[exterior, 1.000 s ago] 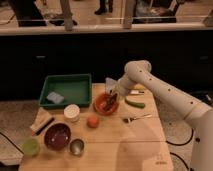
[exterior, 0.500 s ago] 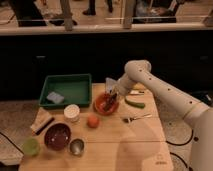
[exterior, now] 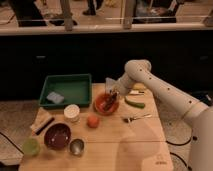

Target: Place grapes in red bowl

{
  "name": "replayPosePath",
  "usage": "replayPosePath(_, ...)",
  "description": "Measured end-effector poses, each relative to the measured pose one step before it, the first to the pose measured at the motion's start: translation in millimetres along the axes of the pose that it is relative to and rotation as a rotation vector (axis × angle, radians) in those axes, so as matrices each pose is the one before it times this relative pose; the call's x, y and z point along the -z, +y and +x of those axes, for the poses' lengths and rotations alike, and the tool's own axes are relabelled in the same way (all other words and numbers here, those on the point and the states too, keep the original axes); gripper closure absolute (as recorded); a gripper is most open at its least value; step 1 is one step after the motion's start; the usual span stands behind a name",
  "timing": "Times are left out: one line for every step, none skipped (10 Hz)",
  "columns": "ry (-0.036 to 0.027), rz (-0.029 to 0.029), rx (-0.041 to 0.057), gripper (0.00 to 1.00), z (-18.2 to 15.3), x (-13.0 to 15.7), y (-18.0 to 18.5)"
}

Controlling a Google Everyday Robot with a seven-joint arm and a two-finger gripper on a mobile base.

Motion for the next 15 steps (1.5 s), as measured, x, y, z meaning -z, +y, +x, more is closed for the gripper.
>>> replayPosePath(-0.00079,-0.00072,0.00188,1.0,0.09,-0.14,-0.19)
replayPosePath(-0.00145,0.00022,0.00129,1.0,0.97,0.17,-0.24)
replayPosePath(-0.00012,0.00072,0.00091,1.0,0.88,1.1,-0.03)
replayPosePath(-0.00117,-0.0009,0.00115,1.0,0.17,-0.3,-0.08)
replayPosePath(-0.00081,-0.00053,0.00195,1.0,0.3,-0.19,-0.27)
replayPosePath(-0.00175,-0.00125,0.00445,1.0,-0.14,-0.31,-0.94)
replayPosePath(-0.00097,-0.00015,0.00113,1.0,0.34,-0.1,-0.31)
replayPosePath(-0.00095,-0.00009,-0.00072,1.0,1.55,0.28,0.27)
replayPosePath(-0.00023,0.00036,-0.00106,1.0,1.09,0.43,0.41)
replayPosePath(-0.00046,-0.00034,0.00041,1.0,0.27,0.01,-0.01)
replayPosePath(0.00002,-0.00021,0.00099,1.0,0.27,-0.06,-0.44)
replayPosePath(-0.00076,-0.00115,0.00266,1.0,0.18,-0.47,-0.87)
replayPosePath(-0.0003,0.00064,0.00145,1.0,-0.18,0.01,-1.02)
replayPosePath(-0.00124,-0.00191,0.00177,1.0,0.38,-0.57,-0.06)
replayPosePath(-0.00127,-0.00084,0.00217,1.0,0.67,-0.25,-0.19)
